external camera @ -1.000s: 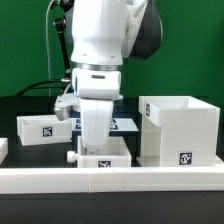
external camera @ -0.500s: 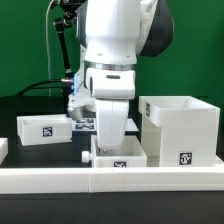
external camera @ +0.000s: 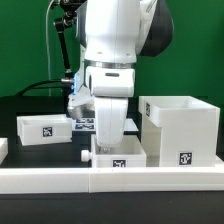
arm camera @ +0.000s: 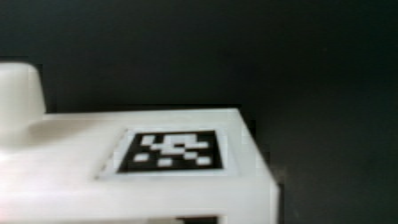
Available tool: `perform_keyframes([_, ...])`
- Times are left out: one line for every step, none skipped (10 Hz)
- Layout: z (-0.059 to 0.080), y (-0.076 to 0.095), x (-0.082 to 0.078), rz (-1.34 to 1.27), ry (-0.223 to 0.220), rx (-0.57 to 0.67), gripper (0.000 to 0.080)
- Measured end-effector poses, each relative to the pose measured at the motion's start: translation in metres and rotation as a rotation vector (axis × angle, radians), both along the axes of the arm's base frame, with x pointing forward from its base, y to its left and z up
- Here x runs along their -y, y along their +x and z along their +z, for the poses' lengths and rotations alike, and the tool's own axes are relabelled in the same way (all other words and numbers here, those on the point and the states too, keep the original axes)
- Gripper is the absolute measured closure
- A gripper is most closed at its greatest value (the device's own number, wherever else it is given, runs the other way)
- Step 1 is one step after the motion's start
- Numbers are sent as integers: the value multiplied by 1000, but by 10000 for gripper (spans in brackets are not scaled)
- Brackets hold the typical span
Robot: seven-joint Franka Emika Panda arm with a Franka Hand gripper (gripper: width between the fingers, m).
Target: Assemble drawer
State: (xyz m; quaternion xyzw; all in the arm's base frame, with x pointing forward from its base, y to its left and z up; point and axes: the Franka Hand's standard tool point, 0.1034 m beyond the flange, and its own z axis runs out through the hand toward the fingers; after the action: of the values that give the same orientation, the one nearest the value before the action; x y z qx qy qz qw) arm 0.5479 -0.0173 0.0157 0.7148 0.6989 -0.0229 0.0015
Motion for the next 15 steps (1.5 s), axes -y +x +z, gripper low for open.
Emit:
perform_keyframes([0, 0, -3, 25, 2, -3, 758])
perform_keyframes([0, 0, -4, 49, 4, -7, 758])
perform_keyframes([-1, -1, -3, 73, 0, -9, 758])
perform_keyframes([-1, -1, -3, 67, -1, -10, 758])
perform_keyframes([-1, -1, -2, 65, -1, -10, 758])
perform_keyframes([-1, -1, -2, 65, -1, -10, 758])
perform_keyframes([-2, -1, -2, 69, -1, -10, 758])
perform_keyframes([-2, -1, -4, 73, 0, -10, 758])
perform_keyframes([-2, -1, -4, 73, 0, -17, 758])
perform_keyframes([-2, -1, -5, 73, 0, -20, 758])
perform_keyframes([-2, -1, -7, 73, 1, -21, 758])
perform_keyframes([-3, -1, -10, 76, 4, -21, 758])
perform_keyframes([-3, -1, -12, 72, 5, -20, 758])
perform_keyframes([-2, -1, -13, 71, 6, -20, 758])
perform_keyframes([-3, -1, -13, 73, 6, -18, 758])
